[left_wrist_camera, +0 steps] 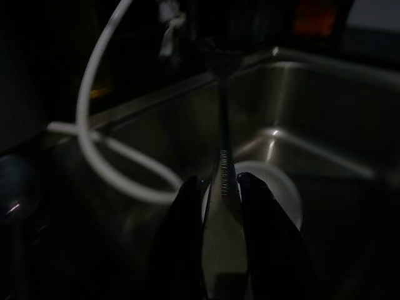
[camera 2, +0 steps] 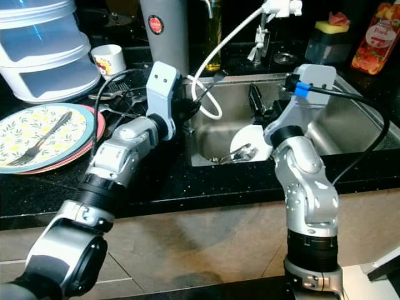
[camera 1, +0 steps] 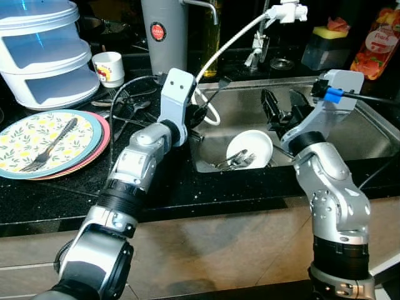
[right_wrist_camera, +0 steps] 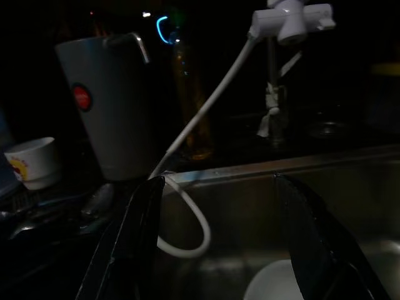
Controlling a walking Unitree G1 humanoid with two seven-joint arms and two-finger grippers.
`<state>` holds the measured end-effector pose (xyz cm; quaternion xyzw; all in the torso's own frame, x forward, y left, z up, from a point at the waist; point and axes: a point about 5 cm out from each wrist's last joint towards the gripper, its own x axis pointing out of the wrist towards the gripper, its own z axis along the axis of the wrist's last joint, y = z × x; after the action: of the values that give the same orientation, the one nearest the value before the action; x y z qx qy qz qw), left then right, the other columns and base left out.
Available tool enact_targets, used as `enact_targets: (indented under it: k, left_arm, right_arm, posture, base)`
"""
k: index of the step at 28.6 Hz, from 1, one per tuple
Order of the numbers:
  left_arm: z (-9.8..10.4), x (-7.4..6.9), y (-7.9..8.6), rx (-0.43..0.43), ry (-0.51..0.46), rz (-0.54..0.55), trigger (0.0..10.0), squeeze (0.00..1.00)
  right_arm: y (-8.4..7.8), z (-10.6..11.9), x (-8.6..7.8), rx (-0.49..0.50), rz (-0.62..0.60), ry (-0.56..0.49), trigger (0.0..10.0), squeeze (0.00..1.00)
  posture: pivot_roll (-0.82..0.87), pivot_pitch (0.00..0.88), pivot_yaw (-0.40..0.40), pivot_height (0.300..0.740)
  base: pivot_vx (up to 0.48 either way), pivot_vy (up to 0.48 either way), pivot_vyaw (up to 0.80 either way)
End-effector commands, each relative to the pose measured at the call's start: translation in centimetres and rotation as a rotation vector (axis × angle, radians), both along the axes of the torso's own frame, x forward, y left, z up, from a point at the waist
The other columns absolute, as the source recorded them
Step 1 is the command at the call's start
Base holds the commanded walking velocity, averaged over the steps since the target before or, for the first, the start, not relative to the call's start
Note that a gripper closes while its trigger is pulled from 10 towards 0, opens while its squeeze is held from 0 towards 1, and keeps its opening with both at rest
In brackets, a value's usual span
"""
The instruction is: Kitchen organization
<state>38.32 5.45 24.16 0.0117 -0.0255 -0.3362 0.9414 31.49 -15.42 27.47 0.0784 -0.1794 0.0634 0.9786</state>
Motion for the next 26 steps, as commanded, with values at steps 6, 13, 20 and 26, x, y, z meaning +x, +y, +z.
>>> enact_targets:
  k: [6, 13, 20, 26]
  left_arm:
    - [-1.0, 0.0, -2.2, -0.025, 0.044, -0.089, 10.0, 1.0]
    - [-0.2, 0.1, -1.7, -0.076, -0.002, -0.072, 10.0, 0.0]
    - [-0.6, 0.9, 3.2, 0.145, -0.002, 0.232, 10.0, 0.0]
    - [-1.3, 1.1, 5.9, 0.084, 0.083, 0.362, 10.0, 0.0]
  right_arm:
    - [1.2, 0.0, -0.1, -0.003, 0.033, -0.015, 10.0, 0.0]
    - [0.6, 0.7, 0.0, 0.02, -0.007, -0.044, 10.0, 0.0]
    - [0.7, 0.3, -0.1, 0.007, -0.011, -0.034, 10.0, 0.0]
    - [0.5, -0.2, 0.0, 0.004, -0.002, -0.004, 10.0, 0.0]
  posture:
    - [0.0, 0.052, 0.017, 0.74]
    - [-0.01, 0.053, 0.038, 0.74]
    - [0.0, 0.055, 0.013, 0.74]
    - [-0.01, 0.063, -0.004, 0.74]
  base:
    - [0.0, 0.0, 0.0]
    - [0.0, 0.0, 0.0]
    - [0.0, 0.0, 0.0]
    - [0.0, 0.0, 0.0]
